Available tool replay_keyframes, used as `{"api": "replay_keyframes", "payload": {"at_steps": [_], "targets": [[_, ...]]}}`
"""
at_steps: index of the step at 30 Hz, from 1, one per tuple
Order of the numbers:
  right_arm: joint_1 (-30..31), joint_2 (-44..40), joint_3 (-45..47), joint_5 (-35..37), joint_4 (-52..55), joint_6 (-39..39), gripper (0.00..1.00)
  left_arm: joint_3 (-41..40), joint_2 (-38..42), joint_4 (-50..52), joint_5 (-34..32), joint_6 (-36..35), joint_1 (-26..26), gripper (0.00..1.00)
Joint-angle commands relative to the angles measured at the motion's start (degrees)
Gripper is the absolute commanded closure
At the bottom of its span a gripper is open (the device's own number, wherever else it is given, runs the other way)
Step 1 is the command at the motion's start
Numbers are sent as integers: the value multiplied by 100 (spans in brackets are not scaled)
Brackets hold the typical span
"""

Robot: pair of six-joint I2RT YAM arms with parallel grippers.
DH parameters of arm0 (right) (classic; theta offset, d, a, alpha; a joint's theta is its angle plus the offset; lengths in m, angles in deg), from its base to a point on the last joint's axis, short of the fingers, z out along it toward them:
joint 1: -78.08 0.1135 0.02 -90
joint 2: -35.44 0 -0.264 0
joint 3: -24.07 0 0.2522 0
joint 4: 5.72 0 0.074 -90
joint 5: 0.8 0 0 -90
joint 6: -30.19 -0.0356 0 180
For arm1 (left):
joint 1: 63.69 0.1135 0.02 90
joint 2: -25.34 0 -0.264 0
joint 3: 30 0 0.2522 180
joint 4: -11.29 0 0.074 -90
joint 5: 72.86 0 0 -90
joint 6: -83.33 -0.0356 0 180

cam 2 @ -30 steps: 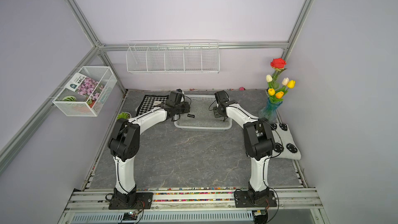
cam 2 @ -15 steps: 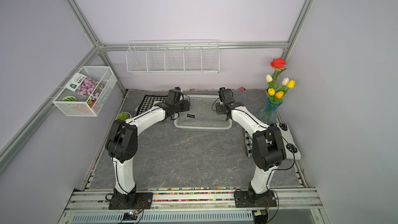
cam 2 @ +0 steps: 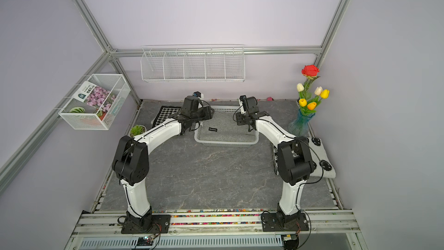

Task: Put the folded scarf in the basket
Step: Place the scarf in the basket.

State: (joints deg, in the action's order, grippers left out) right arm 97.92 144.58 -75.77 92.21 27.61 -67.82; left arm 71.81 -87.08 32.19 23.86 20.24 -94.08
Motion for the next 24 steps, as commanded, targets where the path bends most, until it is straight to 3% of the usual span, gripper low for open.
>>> {"api": "replay_keyframes", "payload": {"at_steps": [1,8,15,21,24], "targets": [[-19,370,-342,361,290,137,45,342,-488,-143,369,133,-14,53],[-18,766,-471,476,416,261,46,783,-1125,193,-33,-29,-11,53],[-23,757,-426,459,406,328,47,629,-1078,214,-185,-83,2,53],[149,-495,299,233,289,12,47,273,-277,158,-189,-48,-43,53],[215,-1304,777,-304,485,-41,47,-15,340,178,-260,-115,-154,52]]}}
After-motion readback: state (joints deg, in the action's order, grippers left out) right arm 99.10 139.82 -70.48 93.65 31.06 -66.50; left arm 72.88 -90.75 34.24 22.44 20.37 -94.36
